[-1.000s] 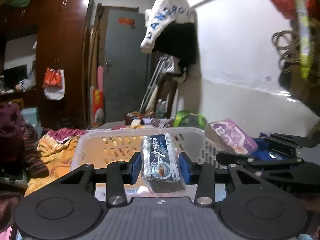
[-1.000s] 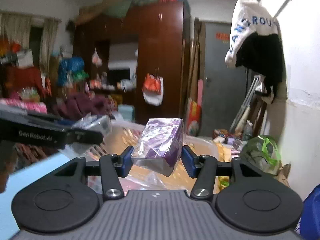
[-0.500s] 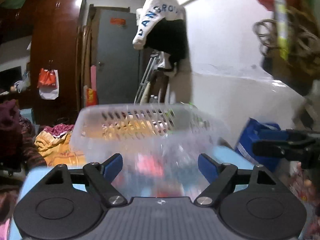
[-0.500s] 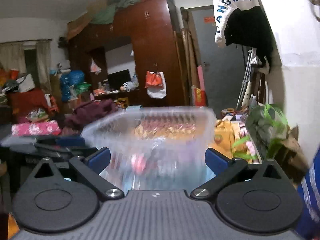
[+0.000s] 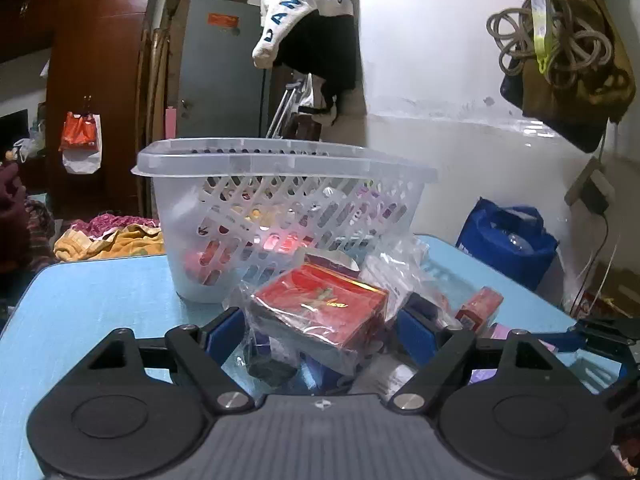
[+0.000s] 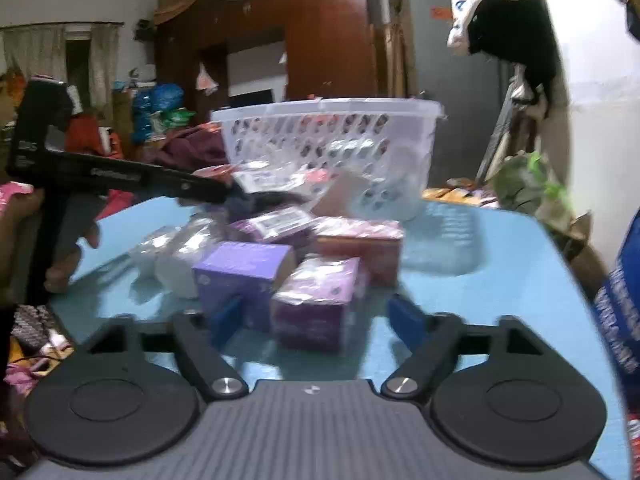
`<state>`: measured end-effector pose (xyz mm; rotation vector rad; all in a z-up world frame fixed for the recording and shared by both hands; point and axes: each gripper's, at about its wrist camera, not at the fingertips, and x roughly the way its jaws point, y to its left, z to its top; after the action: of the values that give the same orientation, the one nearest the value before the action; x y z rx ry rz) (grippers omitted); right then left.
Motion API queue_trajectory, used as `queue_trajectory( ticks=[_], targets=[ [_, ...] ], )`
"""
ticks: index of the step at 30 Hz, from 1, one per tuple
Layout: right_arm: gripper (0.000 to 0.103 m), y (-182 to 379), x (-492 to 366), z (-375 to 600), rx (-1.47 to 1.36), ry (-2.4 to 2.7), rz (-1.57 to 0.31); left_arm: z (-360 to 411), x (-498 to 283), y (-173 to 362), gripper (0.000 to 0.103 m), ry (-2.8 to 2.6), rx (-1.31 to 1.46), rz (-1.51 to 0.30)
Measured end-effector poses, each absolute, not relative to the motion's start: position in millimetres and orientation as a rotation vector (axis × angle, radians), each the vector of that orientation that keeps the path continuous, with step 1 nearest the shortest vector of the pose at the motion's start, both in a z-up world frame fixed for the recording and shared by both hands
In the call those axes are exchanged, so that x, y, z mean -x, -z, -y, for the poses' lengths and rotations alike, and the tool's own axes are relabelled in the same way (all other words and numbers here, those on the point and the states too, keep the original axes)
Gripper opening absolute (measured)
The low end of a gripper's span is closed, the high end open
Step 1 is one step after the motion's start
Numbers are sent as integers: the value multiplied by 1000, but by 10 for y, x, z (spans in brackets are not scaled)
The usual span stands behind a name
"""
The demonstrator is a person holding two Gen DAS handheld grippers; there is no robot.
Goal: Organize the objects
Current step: 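Grasp the red box with the left tool while the right tool grasps another purple box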
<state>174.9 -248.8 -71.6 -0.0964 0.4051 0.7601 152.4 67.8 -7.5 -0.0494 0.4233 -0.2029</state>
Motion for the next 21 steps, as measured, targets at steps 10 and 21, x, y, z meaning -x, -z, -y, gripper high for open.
queue_trajectory(
  ticks=[10, 21],
  targets=[
    [42, 778, -1588, 2666, 98, -750, -381, -716, -1454, 64, 74, 190, 51, -387],
    [42, 792, -1636, 2583, 115, -712, -348, -618, -1399, 46, 74, 195, -20, -372]
  ],
)
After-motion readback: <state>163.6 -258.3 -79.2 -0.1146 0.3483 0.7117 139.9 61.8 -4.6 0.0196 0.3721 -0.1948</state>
